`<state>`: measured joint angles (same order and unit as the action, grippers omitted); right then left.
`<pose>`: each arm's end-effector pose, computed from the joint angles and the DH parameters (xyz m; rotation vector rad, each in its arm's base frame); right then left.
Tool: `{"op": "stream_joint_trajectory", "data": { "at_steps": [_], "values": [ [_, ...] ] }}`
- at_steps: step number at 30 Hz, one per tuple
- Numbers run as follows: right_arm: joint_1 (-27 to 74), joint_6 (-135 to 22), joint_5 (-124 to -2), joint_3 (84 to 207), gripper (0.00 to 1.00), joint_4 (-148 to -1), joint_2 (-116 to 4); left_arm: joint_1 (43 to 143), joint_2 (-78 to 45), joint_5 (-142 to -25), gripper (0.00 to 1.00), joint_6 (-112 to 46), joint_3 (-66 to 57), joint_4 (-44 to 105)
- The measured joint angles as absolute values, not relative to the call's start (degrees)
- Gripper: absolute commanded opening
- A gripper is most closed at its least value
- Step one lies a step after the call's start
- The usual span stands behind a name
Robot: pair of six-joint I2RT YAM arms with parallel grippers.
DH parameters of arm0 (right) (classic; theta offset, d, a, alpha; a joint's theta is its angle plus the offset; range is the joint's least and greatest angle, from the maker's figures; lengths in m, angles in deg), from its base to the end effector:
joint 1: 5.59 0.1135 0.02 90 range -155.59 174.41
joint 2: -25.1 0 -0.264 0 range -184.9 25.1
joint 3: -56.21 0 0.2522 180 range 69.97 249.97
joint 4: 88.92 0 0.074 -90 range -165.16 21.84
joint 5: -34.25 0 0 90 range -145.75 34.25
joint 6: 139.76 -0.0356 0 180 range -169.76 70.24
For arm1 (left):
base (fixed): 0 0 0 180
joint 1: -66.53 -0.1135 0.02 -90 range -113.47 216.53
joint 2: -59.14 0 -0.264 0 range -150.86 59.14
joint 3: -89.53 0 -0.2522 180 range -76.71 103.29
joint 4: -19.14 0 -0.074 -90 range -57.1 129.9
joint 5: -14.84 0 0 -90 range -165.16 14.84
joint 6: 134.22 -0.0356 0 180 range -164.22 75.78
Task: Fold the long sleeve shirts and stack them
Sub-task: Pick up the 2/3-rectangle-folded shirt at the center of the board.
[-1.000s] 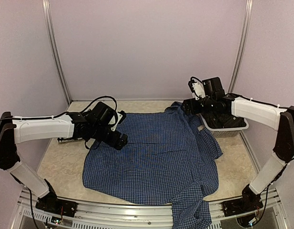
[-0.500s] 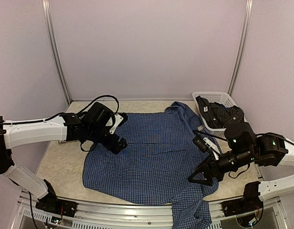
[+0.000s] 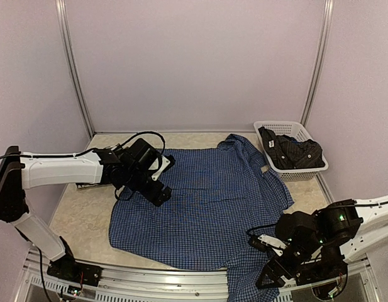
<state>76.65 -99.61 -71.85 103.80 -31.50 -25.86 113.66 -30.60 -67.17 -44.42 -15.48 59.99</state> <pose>0.0116 0.1582 0.2093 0.9328 -2.8195 -0.8771 0.2243 -0.2344 0.2231 0.9667 2.3422 -0.1500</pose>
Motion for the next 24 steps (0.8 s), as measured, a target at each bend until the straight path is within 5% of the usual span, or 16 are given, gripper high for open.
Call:
{"op": "stream_joint_trajectory", "data": {
  "at_steps": [5,9,12,16,24],
  "values": [
    [78.5,-100.1,-73.4,101.5,0.75,-37.6,-29.6,113.8,-30.6,-66.7,0.95,-44.4,-15.5,60.4],
    [79.9,-100.1,-74.4,101.1,0.63,-42.3,-34.1,113.8,-30.6,-66.1,0.96,-44.5,-15.5,60.7],
    [80.2,-99.4,-74.6,101.1,0.41,-45.1,-36.6,113.8,-30.6,-66.1,0.96,-44.5,-15.5,60.8],
    [80.1,-97.4,-73.4,103.1,0.0,-45.7,-38.1,113.8,-30.6,-66.1,0.96,-44.5,-15.5,60.8],
    [65.3,-91.4,-68.9,116.2,0.0,-41.5,-34.9,113.8,-27.8,-66.1,0.96,-45.1,-15.5,61.2]
  ]
}}
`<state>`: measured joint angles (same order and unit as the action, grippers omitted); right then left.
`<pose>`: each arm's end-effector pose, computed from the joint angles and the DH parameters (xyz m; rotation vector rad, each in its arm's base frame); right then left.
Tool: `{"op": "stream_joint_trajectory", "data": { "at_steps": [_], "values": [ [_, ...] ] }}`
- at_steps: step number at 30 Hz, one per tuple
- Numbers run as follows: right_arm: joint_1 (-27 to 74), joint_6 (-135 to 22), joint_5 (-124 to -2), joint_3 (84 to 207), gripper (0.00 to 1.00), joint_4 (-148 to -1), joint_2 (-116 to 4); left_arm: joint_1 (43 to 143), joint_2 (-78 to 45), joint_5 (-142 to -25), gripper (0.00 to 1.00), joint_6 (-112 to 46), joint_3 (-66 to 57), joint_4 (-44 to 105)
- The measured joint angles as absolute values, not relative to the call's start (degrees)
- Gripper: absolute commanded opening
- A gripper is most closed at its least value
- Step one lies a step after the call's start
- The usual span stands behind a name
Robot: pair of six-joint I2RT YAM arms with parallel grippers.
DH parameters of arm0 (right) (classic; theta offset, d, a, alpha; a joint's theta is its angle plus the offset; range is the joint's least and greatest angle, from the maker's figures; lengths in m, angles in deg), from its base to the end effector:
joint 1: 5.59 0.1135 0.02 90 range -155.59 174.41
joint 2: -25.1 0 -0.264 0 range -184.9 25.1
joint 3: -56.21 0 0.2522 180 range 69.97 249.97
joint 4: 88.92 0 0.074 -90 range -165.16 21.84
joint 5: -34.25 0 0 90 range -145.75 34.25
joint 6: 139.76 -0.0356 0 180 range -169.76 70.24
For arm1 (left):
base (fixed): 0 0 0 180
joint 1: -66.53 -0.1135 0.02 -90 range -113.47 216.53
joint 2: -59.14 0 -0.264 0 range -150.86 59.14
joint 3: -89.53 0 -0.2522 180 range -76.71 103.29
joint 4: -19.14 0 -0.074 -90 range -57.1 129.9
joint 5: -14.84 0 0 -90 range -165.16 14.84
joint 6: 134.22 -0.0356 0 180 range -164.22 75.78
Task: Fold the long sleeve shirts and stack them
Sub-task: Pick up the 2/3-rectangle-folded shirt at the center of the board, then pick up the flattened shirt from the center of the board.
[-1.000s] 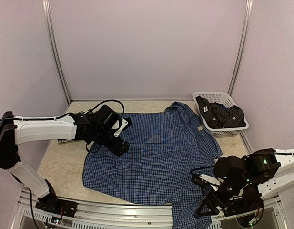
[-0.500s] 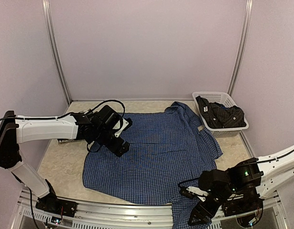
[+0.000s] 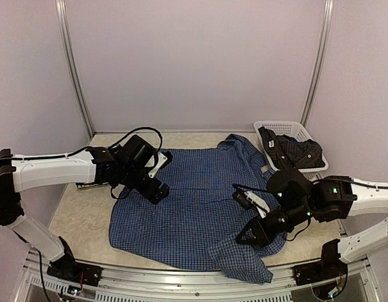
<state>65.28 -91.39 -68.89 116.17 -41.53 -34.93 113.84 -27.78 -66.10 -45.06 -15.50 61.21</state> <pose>0.0624 0.2046 0.2618 -0.8041 2.5996 1.0538 0.2188 -0.2290 0.2366 0.9616 2.3099 -0.1383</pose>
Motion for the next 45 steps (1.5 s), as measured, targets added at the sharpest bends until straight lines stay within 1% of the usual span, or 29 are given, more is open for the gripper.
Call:
{"op": "stream_joint_trajectory", "data": {
  "at_steps": [4,7,16,20,25,29,37,41,45],
  "values": [
    [55.1,-87.5,-69.2,122.5,0.0,-41.6,-35.8,113.8,-24.4,-66.2,0.96,-46.3,-16.0,61.2],
    [47.9,-84.3,-70.4,125.2,0.0,-41.7,-39.3,113.8,-21.7,-67.2,0.96,-47.9,-18.0,60.5],
    [28.3,-75.6,-80.4,126.1,0.0,-43.7,-50.4,114.1,-18.5,-74.1,0.94,-54.1,-23.7,61.1],
    [22.8,-72.6,-84.6,126.5,0.0,-45.3,-54.9,115.2,-17.1,-78.7,0.95,-56.2,-24.0,61.9],
    [20.1,-70.3,-88.2,127.6,0.0,-47.4,-59.9,116.6,-16.3,-82.3,0.96,-57.3,-24.3,62.0],
    [18.5,-70.2,-90.3,127.8,0.0,-50.0,-62.9,119.0,-18.7,-82.4,0.95,-56.9,-23.9,62.1],
    [14.0,-70.6,-92.3,129.6,0.0,-54.8,-66.7,125.0,-25.4,-74.9,0.94,-51.1,-22.7,62.2],
    [13.3,-70.6,-93.0,130.2,0.0,-56.1,-67.7,129.0,-28.4,-68.9,0.89,-46.9,-20.6,63.6],
    [13.3,-70.4,-93.5,130.2,0.0,-56.6,-68.0,130.6,-31.1,-62.8,0.83,-43.0,-19.9,65.8]
  ]
}}
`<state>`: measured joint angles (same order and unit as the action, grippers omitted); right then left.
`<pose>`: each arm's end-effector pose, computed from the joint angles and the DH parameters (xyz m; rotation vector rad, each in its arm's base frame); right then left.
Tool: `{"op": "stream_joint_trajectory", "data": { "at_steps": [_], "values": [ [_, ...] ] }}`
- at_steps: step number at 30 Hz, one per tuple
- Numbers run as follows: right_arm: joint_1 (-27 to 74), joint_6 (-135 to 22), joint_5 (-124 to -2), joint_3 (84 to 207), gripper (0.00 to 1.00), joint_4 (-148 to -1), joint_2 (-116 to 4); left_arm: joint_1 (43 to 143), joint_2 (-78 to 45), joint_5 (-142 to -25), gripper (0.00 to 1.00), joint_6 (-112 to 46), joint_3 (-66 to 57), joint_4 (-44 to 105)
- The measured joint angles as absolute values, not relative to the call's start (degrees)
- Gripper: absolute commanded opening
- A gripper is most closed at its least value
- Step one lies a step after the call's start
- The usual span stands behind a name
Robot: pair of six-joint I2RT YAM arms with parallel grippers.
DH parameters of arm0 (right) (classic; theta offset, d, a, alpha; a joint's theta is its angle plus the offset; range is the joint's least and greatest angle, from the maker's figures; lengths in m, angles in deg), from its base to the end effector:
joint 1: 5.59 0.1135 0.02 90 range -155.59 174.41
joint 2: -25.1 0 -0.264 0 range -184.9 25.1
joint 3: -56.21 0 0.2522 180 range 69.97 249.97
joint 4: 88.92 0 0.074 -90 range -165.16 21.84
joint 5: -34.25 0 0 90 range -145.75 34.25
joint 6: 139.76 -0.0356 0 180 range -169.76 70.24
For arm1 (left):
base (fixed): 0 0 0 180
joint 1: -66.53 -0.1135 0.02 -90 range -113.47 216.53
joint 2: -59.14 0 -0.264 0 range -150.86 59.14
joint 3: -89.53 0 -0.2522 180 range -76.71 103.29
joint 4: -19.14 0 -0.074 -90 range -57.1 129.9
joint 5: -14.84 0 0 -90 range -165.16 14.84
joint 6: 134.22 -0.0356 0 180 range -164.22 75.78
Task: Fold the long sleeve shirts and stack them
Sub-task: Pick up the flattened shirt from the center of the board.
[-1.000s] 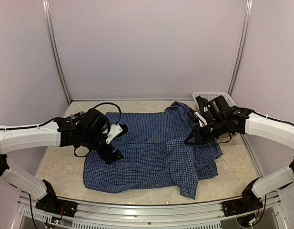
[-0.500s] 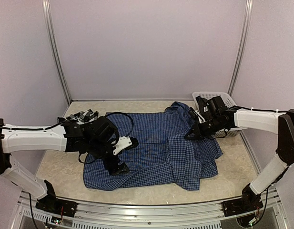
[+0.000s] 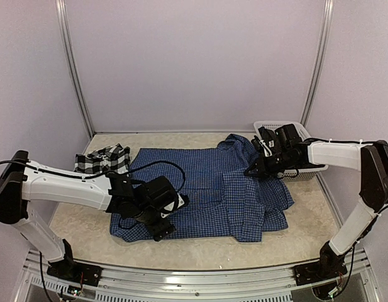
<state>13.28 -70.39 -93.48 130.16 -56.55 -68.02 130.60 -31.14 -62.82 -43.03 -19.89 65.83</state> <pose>0.3110 0.1293 0.2143 -0.2607 2.5152 1.1034 0.1390 -0.2685 0.1928 1.3463 2.3183 -0.0580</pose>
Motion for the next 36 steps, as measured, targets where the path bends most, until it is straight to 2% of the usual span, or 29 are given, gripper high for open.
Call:
{"op": "stream_joint_trajectory", "data": {
  "at_steps": [8,17,36],
  "values": [
    [13.3,-70.1,-94.1,130.2,0.0,-56.9,-68.1,130.0,-31.8,-54.5,0.69,-40.0,-18.9,72.5],
    [13.3,-69.9,-94.6,130.2,0.0,-57.1,-68.1,128.6,-35.5,-53.2,0.73,-39.8,-18.1,75.5],
    [13.3,-69.3,-95.9,130.0,0.0,-58.2,-68.1,127.9,-39.4,-50.6,0.65,-39.9,-15.5,77.6]
  ]
}}
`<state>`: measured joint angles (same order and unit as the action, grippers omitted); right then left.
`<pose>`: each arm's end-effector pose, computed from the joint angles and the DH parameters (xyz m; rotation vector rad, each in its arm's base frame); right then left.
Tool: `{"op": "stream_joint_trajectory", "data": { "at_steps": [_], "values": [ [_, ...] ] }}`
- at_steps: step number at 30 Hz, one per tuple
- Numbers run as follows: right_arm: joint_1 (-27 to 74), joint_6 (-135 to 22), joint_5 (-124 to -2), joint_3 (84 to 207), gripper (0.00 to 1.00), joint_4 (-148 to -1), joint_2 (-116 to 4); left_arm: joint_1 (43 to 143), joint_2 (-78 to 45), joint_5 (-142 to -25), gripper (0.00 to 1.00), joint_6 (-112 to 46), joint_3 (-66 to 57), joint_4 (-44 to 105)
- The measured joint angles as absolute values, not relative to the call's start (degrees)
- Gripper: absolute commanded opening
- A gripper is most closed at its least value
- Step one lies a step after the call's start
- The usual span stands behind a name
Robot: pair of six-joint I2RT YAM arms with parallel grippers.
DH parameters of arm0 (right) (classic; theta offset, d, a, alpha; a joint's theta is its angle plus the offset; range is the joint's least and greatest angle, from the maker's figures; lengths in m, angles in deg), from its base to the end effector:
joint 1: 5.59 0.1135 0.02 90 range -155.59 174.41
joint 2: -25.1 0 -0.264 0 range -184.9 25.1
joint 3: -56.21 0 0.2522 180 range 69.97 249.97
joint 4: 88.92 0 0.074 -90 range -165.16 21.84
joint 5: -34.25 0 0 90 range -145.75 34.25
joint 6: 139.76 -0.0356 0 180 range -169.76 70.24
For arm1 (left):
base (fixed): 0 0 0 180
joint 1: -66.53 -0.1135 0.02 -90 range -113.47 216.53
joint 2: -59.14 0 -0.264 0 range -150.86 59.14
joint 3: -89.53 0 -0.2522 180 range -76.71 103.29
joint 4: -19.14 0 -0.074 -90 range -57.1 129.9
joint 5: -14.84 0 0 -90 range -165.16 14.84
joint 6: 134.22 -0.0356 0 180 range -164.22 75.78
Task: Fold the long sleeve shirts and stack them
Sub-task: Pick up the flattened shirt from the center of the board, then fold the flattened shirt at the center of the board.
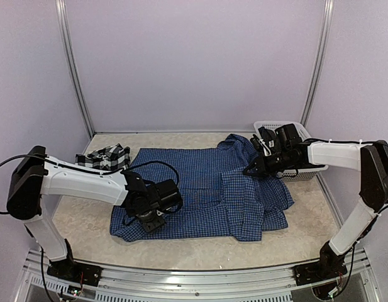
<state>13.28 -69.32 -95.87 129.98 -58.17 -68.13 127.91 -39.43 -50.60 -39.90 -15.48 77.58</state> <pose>0.3119 0.1308 0.2153 -0.3121 2.4767 1.1481 0.1592 -0.2609 0.1683 1.2843 2.4503 0.4012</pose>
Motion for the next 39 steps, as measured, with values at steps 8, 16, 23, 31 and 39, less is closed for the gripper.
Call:
{"op": "stream_joint_trajectory", "data": {
  "at_steps": [8,16,23,31,39],
  "values": [
    [13.3,-69.3,-96.1,129.3,0.0,-58.9,-68.1,126.4,-39.5,-49.1,0.55,-39.5,-15.5,78.8],
    [13.3,-69.3,-96.6,129.2,0.0,-59.4,-68.3,126.1,-40.2,-51.5,0.45,-40.2,-15.5,78.8],
    [13.3,-69.3,-97.2,128.5,0.0,-60.1,-68.9,125.6,-41.0,-50.7,0.54,-40.1,-15.2,79.0],
    [13.3,-69.3,-97.8,127.7,0.0,-61.1,-68.9,125.1,-42.0,-48.5,0.56,-39.8,-15.2,79.4],
    [13.2,-69.3,-98.4,127.3,0.0,-61.8,-69.9,124.8,-42.0,-48.7,0.56,-40.2,-14.7,79.6]
  ]
}}
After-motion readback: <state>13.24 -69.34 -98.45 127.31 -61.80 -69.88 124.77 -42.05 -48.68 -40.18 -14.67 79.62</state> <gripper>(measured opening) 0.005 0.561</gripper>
